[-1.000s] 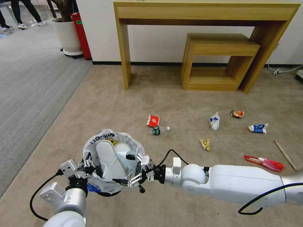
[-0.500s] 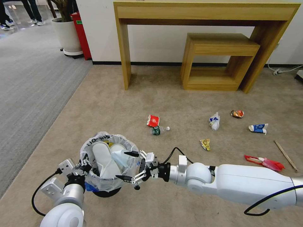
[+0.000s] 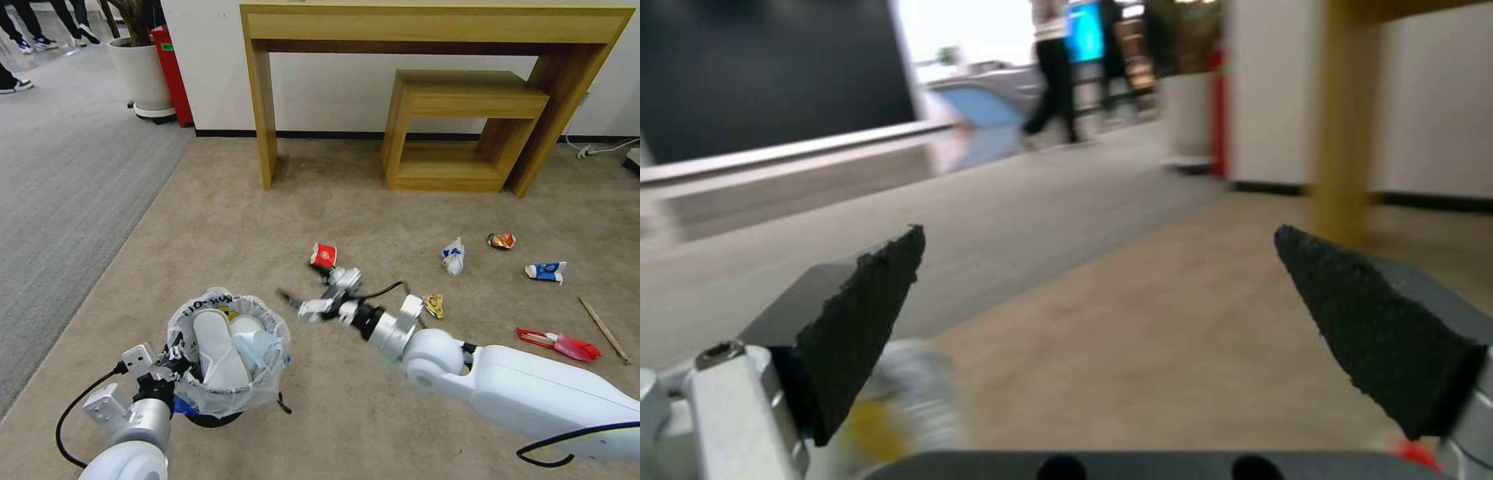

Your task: Pick up the trash bin and place the garbage on the floor into it.

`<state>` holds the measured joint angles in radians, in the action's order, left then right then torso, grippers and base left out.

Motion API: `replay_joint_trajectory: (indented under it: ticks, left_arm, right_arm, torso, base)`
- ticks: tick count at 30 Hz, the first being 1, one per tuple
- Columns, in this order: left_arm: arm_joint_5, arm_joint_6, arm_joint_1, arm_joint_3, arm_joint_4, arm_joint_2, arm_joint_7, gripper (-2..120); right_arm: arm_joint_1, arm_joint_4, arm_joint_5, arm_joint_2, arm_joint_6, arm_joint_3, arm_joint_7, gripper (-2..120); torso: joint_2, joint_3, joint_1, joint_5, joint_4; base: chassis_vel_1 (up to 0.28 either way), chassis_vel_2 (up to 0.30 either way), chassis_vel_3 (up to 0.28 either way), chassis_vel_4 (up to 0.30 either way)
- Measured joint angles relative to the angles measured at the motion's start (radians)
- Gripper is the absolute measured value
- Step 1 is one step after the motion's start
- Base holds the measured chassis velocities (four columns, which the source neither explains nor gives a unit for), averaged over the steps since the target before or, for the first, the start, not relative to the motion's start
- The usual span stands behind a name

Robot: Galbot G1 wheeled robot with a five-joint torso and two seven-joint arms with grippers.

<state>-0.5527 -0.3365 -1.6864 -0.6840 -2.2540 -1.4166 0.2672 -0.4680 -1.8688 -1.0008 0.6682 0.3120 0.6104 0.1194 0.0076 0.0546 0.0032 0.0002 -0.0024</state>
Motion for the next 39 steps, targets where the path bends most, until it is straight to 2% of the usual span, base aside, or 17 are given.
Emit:
replay_joint_trajectory:
  ticks: [2, 3, 6, 7, 10, 11, 14, 16, 19, 28, 30, 39]
  left_arm:
    - [0.052, 0.004, -0.006, -0.010, 0.011, 0.001, -0.027, 3]
    - [0.052, 0.004, -0.006, -0.010, 0.011, 0.001, -0.027, 3]
    - [0.132, 0.008, -0.018, -0.028, 0.021, 0.003, -0.077, 3]
    - [0.132, 0.008, -0.018, -0.028, 0.021, 0.003, -0.077, 3]
    - [0.166, 0.014, -0.029, -0.044, 0.025, 0.009, -0.117, 3]
    - [0.166, 0.014, -0.029, -0.044, 0.025, 0.009, -0.117, 3]
    - [0.174, 0.022, -0.039, -0.049, 0.026, 0.012, -0.135, 3]
    - [0.177, 0.024, -0.042, -0.048, 0.026, 0.012, -0.141, 3]
    - [0.188, 0.036, -0.049, -0.040, 0.034, 0.011, -0.150, 3]
    - [0.192, 0.046, -0.052, -0.025, 0.046, 0.009, -0.152, 3]
    - [0.192, 0.050, -0.055, -0.024, 0.043, 0.006, -0.154, 3]
    - [0.143, 0.047, -0.037, -0.067, 0.021, 0.003, -0.164, 3]
  right_arm:
    - [-0.038, 0.001, 0.018, -0.031, -0.031, -0.070, 0.053, 100]
    - [-0.038, 0.001, 0.018, -0.031, -0.031, -0.070, 0.053, 100]
    - [-0.114, 0.006, 0.053, -0.065, -0.075, -0.190, 0.131, 100]
    - [-0.114, 0.006, 0.053, -0.065, -0.075, -0.190, 0.131, 100]
    - [-0.192, 0.028, 0.110, -0.082, -0.075, -0.284, 0.168, 100]
    - [-0.192, 0.028, 0.110, -0.082, -0.075, -0.284, 0.168, 100]
    - [-0.295, 0.039, 0.154, -0.098, -0.059, -0.388, 0.175, 100]
    - [-0.324, 0.040, 0.165, -0.101, -0.055, -0.414, 0.175, 100]
    - [-0.427, 0.041, 0.195, -0.113, -0.046, -0.505, 0.178, 100]
    - [-0.558, 0.060, 0.264, -0.115, 0.004, -0.639, 0.167, 100]
    - [-0.617, 0.063, 0.294, -0.107, 0.013, -0.702, 0.147, 100]
    - [-0.700, 0.069, 0.331, -0.093, 0.027, -0.782, 0.126, 100]
  torso:
    - [0.000, 0.000, 0.000, -0.0001, -0.0002]
    - [0.000, 0.000, 0.000, -0.0001, -0.0002]
    - [0.000, 0.000, 0.000, 0.0000, 0.0000]
    - [0.000, 0.000, 0.000, 0.0000, 0.0000]
    - [0.000, 0.000, 0.000, 0.0001, -0.0002]
    - [0.000, 0.000, 0.000, 0.0001, -0.0002]
    - [0.000, 0.000, 0.000, -0.0002, -0.0001]
    - [0.000, 0.000, 0.000, 0.0000, 0.0000]
    - [0.000, 0.000, 0.000, -0.0001, -0.0003]
    - [0.000, 0.000, 0.000, -0.0001, -0.0001]
    - [0.000, 0.000, 0.000, -0.0003, -0.0001]
    - [0.000, 0.000, 0.000, -0.0002, -0.0001]
  base:
    - [0.000, 0.000, 0.000, 0.000]
    - [0.000, 0.000, 0.000, 0.000]
    - [0.000, 0.000, 0.000, 0.000]
    - [0.000, 0.000, 0.000, 0.000]
    - [0.000, 0.000, 0.000, 0.000]
    - [0.000, 0.000, 0.000, 0.000]
    - [0.000, 0.000, 0.000, 0.000]
    - [0.000, 0.000, 0.000, 0.000]
    - [0.000, 0.000, 0.000, 0.000]
    - [0.000, 0.000, 0.000, 0.000]
    - [0.000, 0.000, 0.000, 0.000]
    - [0.000, 0.000, 0.000, 0.000]
